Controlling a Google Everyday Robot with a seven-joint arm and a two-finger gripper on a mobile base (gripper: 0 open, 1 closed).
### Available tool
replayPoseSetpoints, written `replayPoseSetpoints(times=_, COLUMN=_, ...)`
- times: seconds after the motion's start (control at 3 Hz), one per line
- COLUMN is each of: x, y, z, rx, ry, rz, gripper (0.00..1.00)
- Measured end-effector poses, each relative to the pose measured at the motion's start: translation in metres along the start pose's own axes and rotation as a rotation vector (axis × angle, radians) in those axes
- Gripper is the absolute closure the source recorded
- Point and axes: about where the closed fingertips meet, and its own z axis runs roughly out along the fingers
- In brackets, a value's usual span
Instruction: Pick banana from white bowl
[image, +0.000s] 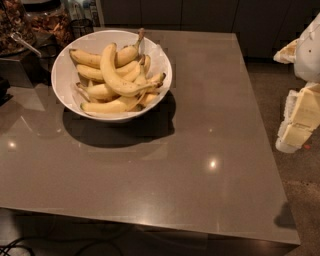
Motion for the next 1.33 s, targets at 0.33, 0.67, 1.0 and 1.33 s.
replayPoseSetpoints(times=0.33, x=0.0, y=0.0, z=0.0, rx=0.0, ry=0.0, rz=0.0, gripper=0.0)
replayPoseSetpoints(times=0.67, x=-0.02, y=-0.008, z=0.0, rx=-0.029, ry=0.039, rz=-0.006, gripper=0.0)
replayPoseSetpoints(times=1.0, x=-0.049, y=-0.026, z=0.006, rx=-0.059, ry=0.074, rz=-0.029, gripper=0.0)
replayPoseSetpoints(times=1.33, x=-0.074, y=-0.031, z=0.015, rx=-0.091, ry=0.059, rz=-0.1, gripper=0.0)
